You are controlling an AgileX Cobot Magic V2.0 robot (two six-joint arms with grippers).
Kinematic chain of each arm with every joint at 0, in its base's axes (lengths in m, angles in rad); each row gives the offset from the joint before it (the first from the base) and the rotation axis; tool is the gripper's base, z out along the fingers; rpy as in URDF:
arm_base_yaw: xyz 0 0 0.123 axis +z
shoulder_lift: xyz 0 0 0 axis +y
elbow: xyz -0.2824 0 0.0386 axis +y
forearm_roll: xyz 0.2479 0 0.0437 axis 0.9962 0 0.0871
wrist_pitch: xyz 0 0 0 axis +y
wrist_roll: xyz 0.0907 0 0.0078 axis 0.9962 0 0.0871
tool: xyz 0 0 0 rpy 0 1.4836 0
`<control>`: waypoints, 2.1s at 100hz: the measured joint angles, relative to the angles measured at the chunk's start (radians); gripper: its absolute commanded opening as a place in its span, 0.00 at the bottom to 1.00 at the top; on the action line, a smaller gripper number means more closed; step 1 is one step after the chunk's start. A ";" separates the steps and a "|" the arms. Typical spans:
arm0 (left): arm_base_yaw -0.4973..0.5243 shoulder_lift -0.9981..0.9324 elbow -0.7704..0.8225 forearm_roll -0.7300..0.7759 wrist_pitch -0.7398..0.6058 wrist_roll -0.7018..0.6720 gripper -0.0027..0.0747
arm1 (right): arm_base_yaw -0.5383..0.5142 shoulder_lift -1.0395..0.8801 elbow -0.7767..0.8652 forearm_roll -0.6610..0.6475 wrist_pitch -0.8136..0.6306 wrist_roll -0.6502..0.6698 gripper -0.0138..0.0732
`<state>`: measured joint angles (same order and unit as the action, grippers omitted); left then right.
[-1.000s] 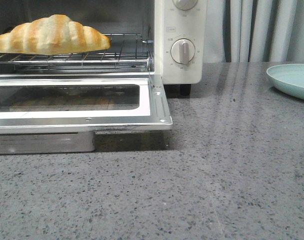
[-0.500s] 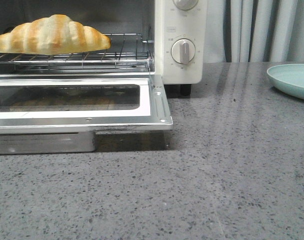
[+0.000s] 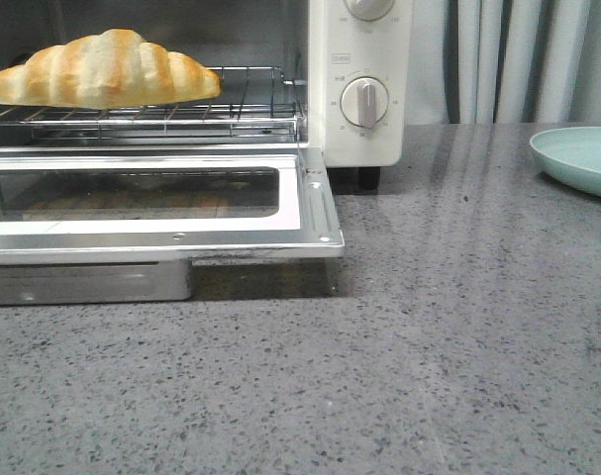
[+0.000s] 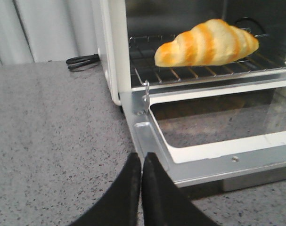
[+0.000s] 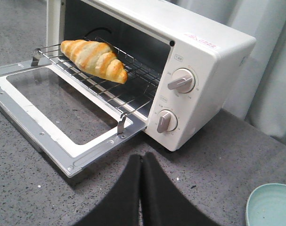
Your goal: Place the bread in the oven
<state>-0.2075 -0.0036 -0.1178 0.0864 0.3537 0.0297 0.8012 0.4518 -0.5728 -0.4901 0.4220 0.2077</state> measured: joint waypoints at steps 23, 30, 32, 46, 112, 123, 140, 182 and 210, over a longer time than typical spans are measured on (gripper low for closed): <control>0.004 0.000 0.119 -0.013 -0.119 -0.030 0.01 | 0.000 0.000 0.000 0.000 0.002 0.000 0.09; 0.004 0.000 0.119 -0.016 -0.090 -0.030 0.01 | 0.000 0.000 0.000 0.000 0.002 0.000 0.09; 0.004 0.000 0.119 -0.016 -0.083 -0.030 0.01 | 0.000 0.000 0.000 0.000 0.002 0.000 0.09; 0.004 0.000 0.119 -0.016 -0.064 -0.030 0.01 | 0.000 0.000 0.000 0.000 0.004 0.002 0.09; 0.004 0.000 0.119 -0.016 -0.057 -0.030 0.01 | 0.000 0.000 0.024 0.000 0.004 0.002 0.09; 0.004 0.000 0.119 -0.016 -0.057 -0.030 0.01 | -0.003 0.000 0.080 -0.004 0.004 0.002 0.09; 0.004 0.000 0.119 -0.016 -0.057 -0.030 0.01 | -0.079 -0.004 0.202 -0.045 -0.021 0.002 0.09; 0.004 0.000 0.119 -0.016 -0.055 -0.030 0.01 | -0.606 -0.199 0.544 0.134 -0.383 0.002 0.09; 0.004 0.000 0.119 -0.016 -0.053 -0.030 0.01 | -0.773 -0.421 0.584 0.154 -0.148 0.002 0.09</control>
<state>-0.2039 -0.0036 0.0012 0.0707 0.3010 0.0000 0.0283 0.0309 0.0111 -0.3365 0.2743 0.2092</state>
